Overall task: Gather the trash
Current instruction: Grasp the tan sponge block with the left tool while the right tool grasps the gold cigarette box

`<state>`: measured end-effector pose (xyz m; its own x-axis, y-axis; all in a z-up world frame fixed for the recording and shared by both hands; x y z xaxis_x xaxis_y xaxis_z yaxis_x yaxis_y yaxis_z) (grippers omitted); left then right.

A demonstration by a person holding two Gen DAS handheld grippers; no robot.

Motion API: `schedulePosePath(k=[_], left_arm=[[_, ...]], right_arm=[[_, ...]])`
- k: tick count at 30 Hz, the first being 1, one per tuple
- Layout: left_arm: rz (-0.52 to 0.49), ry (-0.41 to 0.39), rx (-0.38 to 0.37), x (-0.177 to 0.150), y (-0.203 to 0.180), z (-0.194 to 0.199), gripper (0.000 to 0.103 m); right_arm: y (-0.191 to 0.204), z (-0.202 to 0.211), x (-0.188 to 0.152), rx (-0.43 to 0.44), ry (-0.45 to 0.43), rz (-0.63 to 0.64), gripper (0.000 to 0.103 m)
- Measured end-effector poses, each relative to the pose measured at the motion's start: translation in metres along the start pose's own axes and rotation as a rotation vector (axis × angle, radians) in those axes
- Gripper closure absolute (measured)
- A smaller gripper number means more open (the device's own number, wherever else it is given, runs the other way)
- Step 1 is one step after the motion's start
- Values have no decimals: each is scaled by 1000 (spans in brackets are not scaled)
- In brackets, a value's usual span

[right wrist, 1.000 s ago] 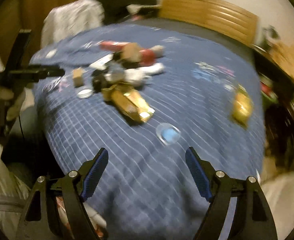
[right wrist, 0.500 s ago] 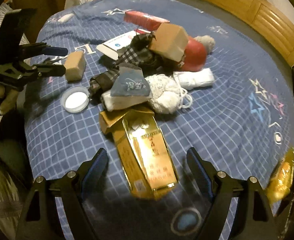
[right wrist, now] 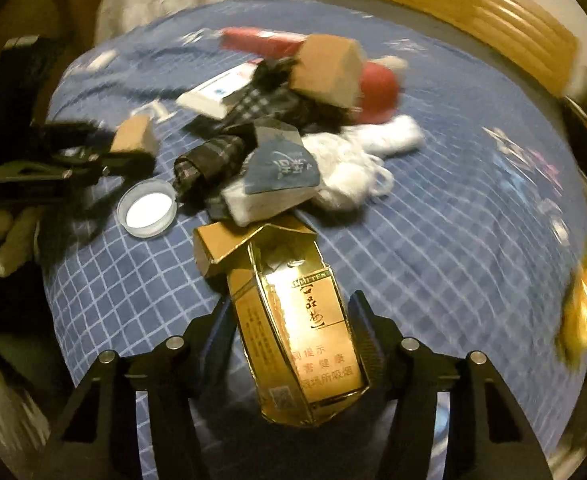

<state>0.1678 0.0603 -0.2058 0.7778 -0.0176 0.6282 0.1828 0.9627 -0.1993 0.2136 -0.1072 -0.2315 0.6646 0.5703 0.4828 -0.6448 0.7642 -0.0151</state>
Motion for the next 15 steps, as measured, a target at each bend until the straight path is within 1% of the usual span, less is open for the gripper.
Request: schedulePosePath(k=[3,4,7,9,11,12,14,15], left_arm=[[4,-49,25,-3,-8,15,56],[-2,-70,44,-3,-12,22,56],[-30,-150,99,-1,-31,49,56],[-47,-216,137,2,-47,71,56],[-61,-276,158,4,-63,90,56],[-69,-310,166,5,-72,100,55],[-79,-367,182,5,-83,117,55],[-85,-398,189,4,-89,126,55]], right_arm=[[-2,21,-19,-35,-73,-151,46],[-2,32,-27,-56,-112,-220,46],[5,61,-42,-96,-217,-338,46],[13,77,-47,-130,-277,-379,46],[24,98,-49,-167,-359,-420,46],[28,105,-50,-181,-386,-429,46],[39,125,-50,-244,-465,-432,46],[43,133,-50,-266,-490,-431,46]])
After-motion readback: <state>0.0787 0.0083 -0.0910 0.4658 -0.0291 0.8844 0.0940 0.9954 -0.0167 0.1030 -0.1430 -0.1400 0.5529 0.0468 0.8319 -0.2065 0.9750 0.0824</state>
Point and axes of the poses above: each gripper's, at about its wrist camera, not at the fingertips, and z roughly against the way its jaws point, y to its left, x to its top, the point moved 1 cm from there along -z, roughly the way its jaws point, and after that the axes turned 1 degree about -z, right-handed, at the moved point
